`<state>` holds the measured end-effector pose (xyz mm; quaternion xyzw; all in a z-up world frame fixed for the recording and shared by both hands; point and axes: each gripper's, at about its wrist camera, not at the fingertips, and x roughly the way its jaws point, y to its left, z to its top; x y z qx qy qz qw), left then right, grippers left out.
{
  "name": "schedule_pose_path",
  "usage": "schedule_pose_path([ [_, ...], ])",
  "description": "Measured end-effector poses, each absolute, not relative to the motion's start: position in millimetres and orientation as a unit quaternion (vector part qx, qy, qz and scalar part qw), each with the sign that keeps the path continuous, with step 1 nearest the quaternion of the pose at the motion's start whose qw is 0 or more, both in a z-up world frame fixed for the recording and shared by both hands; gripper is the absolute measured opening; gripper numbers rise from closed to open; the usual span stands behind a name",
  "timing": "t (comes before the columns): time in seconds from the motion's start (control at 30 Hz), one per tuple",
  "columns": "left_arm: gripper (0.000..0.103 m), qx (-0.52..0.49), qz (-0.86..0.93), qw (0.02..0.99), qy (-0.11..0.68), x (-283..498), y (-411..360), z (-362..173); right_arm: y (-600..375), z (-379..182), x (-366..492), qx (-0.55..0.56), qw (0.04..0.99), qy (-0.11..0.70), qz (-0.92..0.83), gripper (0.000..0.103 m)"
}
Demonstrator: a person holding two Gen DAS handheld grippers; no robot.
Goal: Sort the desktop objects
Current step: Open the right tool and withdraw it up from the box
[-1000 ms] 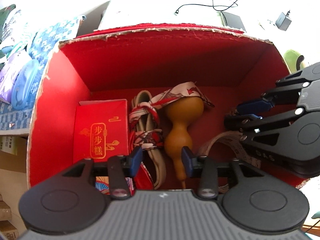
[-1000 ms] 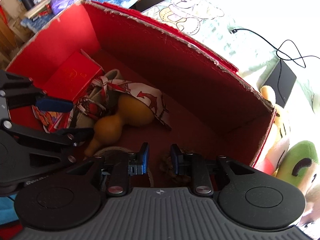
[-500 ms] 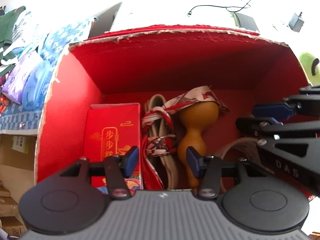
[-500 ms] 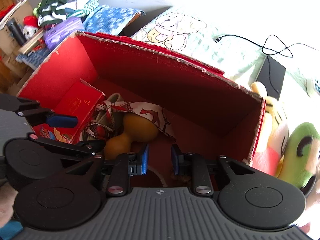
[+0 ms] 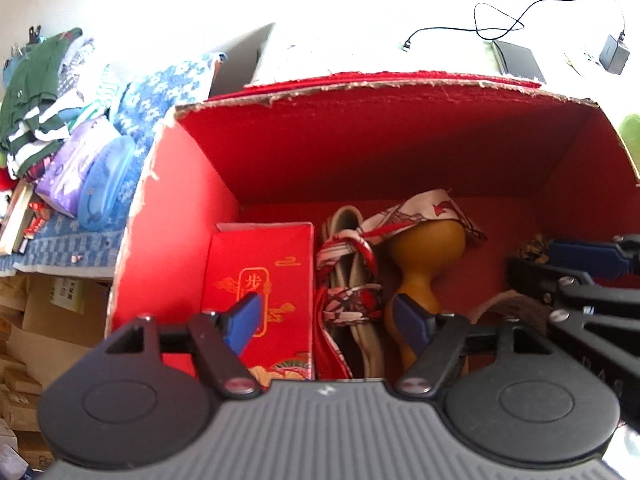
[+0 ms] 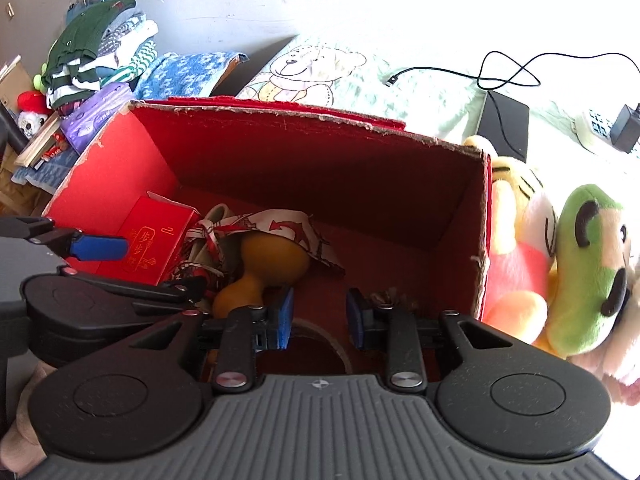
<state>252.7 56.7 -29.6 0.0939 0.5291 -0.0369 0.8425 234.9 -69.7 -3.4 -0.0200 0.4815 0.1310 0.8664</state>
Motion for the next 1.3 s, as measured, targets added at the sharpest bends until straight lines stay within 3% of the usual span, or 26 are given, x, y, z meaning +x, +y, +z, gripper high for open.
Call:
schedule_pose_path([
  [0.73,0.074,0.088,-0.012,0.841,0.534,237.0,59.2,-16.1,-80.9,13.1,205.2,0.031,0.880,0.466,0.089,0.030],
  [0.97,0.075,0.084,0.017,0.867,0.491,204.1,66.1,14.5,-78.6,38.1,183.2,0.032,0.901,0.418,0.111,0.030],
  [1.2,0.089,0.068,0.042,0.876,0.475,167.9,64.8,31.9,-83.3,55.1,152.7,0.020,0.912,0.390,0.124,0.031],
  [1.3,0.090,0.063,0.042,0.875,0.478,151.0,58.3,32.0,-92.3,55.7,135.7,0.018,0.915,0.387,0.115,0.037],
])
